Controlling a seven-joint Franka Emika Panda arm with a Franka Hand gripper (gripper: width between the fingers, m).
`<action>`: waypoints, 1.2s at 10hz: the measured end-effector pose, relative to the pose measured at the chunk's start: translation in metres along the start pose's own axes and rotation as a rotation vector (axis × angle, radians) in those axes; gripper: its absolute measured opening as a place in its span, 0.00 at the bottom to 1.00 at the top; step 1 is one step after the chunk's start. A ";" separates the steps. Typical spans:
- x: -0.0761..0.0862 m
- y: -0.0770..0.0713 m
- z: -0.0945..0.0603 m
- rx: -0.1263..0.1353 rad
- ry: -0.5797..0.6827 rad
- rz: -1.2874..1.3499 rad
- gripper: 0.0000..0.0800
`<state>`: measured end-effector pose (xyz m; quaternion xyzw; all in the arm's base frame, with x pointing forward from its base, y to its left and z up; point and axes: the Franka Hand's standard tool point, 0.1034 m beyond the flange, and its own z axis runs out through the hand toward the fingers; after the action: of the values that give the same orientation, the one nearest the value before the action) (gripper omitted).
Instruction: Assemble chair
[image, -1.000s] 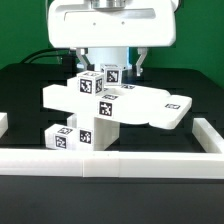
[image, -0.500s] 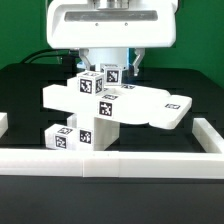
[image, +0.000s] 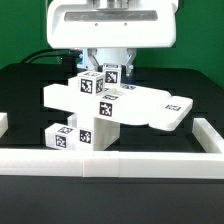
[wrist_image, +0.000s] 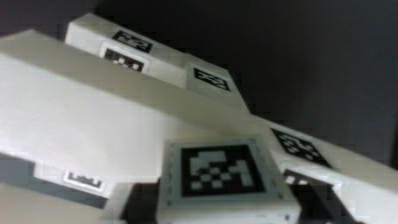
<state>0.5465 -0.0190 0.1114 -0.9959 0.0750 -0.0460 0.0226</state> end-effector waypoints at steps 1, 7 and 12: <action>0.000 0.000 0.000 0.001 0.000 0.074 0.35; 0.004 -0.007 0.001 0.045 0.036 0.693 0.36; 0.006 -0.010 -0.002 0.042 0.026 0.569 0.73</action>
Offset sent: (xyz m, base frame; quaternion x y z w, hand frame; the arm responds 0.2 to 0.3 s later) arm -0.0078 0.0039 -0.0064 0.0070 0.0068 0.2819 0.9594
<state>0.5533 -0.0102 0.1144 -0.9335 0.3507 -0.0521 0.0545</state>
